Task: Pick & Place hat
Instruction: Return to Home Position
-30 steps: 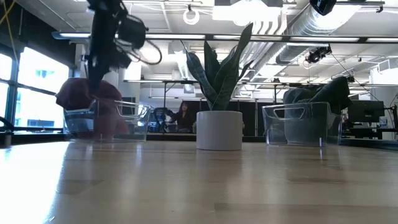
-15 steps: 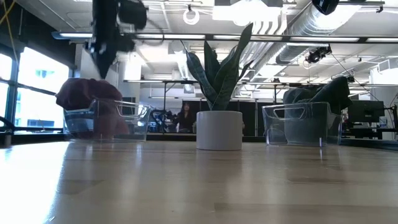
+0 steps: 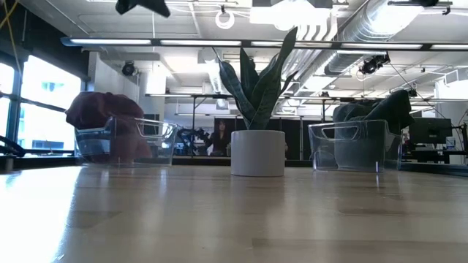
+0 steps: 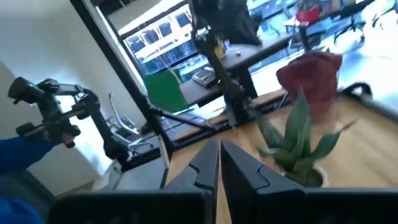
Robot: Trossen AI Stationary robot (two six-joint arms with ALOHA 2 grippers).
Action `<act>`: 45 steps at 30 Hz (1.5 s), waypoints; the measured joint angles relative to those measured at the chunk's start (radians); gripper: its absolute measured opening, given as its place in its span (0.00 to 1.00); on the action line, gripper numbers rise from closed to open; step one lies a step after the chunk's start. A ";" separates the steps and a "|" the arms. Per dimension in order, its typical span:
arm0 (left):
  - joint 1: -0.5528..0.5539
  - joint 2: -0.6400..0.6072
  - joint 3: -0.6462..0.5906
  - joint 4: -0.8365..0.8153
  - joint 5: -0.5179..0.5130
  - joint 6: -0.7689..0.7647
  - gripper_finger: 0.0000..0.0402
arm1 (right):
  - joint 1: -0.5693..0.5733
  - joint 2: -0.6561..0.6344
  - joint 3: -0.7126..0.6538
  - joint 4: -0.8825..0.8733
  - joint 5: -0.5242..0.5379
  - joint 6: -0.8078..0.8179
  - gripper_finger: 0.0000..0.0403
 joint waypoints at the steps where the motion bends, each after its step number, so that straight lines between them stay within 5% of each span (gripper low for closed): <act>1: -0.016 -0.001 0.000 0.023 -0.005 0.001 0.00 | 0.000 -0.017 -0.031 0.009 -0.005 0.013 0.03; 13: -0.050 0.051 -0.001 0.055 -0.005 -0.052 0.00 | 0.000 -0.111 -0.661 0.781 -0.014 -0.036 0.01; 19: -0.050 0.064 0.000 0.053 0.005 -0.078 0.00 | 0.000 -0.175 -0.845 0.941 0.011 0.016 0.00; 22: -0.050 0.067 -0.002 0.044 0.020 -0.107 0.00 | 0.000 -0.221 -0.898 0.956 0.011 0.013 0.00; 31: -0.050 0.065 -0.001 0.041 0.056 -0.116 0.00 | 0.000 -0.321 -0.903 0.644 0.075 -0.167 0.00; 38: -0.050 0.054 -0.003 -0.020 0.078 -0.103 0.00 | 0.000 -0.322 -0.903 0.643 0.099 -0.196 0.00; 45: -0.049 -0.086 -0.214 0.149 0.078 -0.014 0.00 | 0.000 -0.310 -0.903 0.642 0.099 -0.220 0.02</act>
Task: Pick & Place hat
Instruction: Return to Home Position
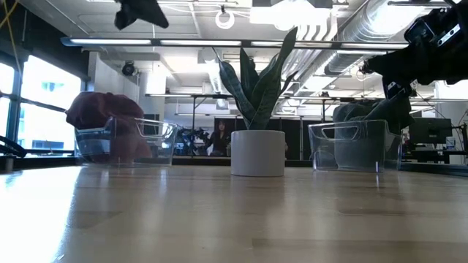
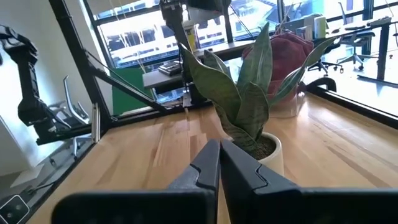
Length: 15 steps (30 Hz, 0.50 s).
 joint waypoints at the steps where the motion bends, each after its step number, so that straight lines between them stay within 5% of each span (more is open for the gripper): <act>1: 0.000 -0.032 -0.050 0.044 0.002 0.012 0.00 | 0.000 0.000 0.000 0.000 0.001 -0.001 0.02; 10: 0.001 -0.411 -0.539 0.435 0.027 0.045 0.00 | 0.000 0.013 0.000 0.000 0.001 -0.001 0.02; 15: 0.000 -0.593 -0.687 0.403 -0.023 0.115 0.00 | 0.000 0.017 0.000 0.000 0.001 -0.001 0.02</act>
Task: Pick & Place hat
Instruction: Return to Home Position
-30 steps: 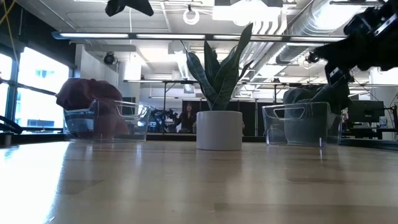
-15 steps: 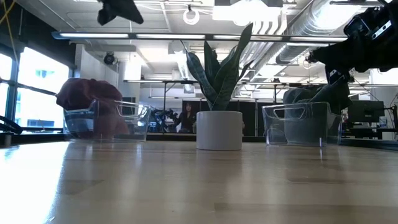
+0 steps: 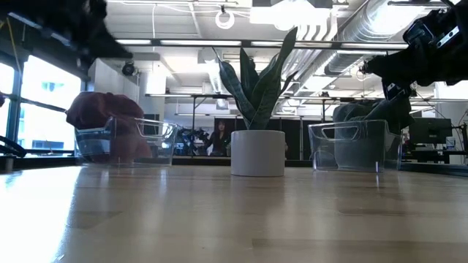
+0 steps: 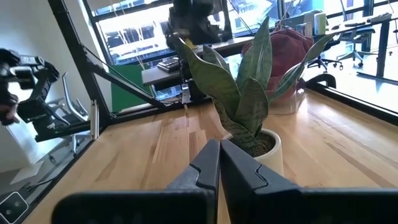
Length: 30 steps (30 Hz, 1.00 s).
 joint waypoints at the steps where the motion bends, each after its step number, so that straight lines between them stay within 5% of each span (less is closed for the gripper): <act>1: 0.000 -0.024 -0.020 -0.039 -0.021 0.003 0.00 | 0.000 0.000 0.000 0.000 0.000 0.000 0.02; 5: 0.000 -0.094 -0.100 -0.080 -0.074 -0.023 0.00 | 0.000 0.000 0.000 0.000 0.000 0.000 0.03; 13: 0.000 -0.273 -0.351 0.263 0.005 0.006 0.00 | 0.000 0.000 0.000 0.000 0.000 0.000 0.01; 19: 0.000 -0.412 -0.435 0.313 0.011 0.061 0.00 | 0.000 0.000 0.000 0.000 0.000 0.000 0.02; 30: -0.002 -0.402 -0.479 0.384 0.088 0.100 0.00 | 0.000 0.000 0.000 0.000 0.000 0.000 0.01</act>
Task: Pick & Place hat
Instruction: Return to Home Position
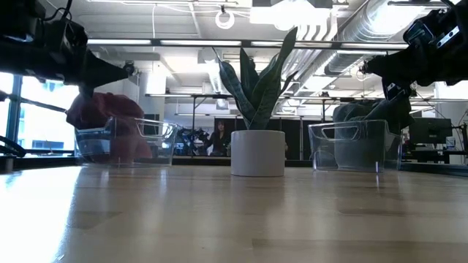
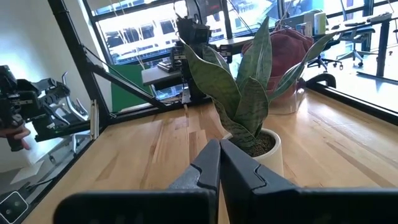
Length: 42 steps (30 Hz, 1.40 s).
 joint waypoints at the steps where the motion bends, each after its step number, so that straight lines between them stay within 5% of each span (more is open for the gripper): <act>1: 0.000 0.008 -0.005 0.010 0.014 0.009 0.00 | 0.000 0.000 0.000 0.000 0.000 0.000 0.01; 20: -0.001 0.079 -0.006 0.004 0.017 0.008 0.00 | 0.000 0.000 0.000 0.000 0.000 0.000 0.02; 35: -0.208 -0.005 -0.007 -0.010 0.071 -0.213 0.00 | 0.000 0.000 0.000 0.000 0.000 0.000 0.01; 42: -0.208 -0.007 -0.008 -0.008 0.062 -0.049 0.00 | 0.000 0.000 0.000 0.000 0.000 0.000 0.02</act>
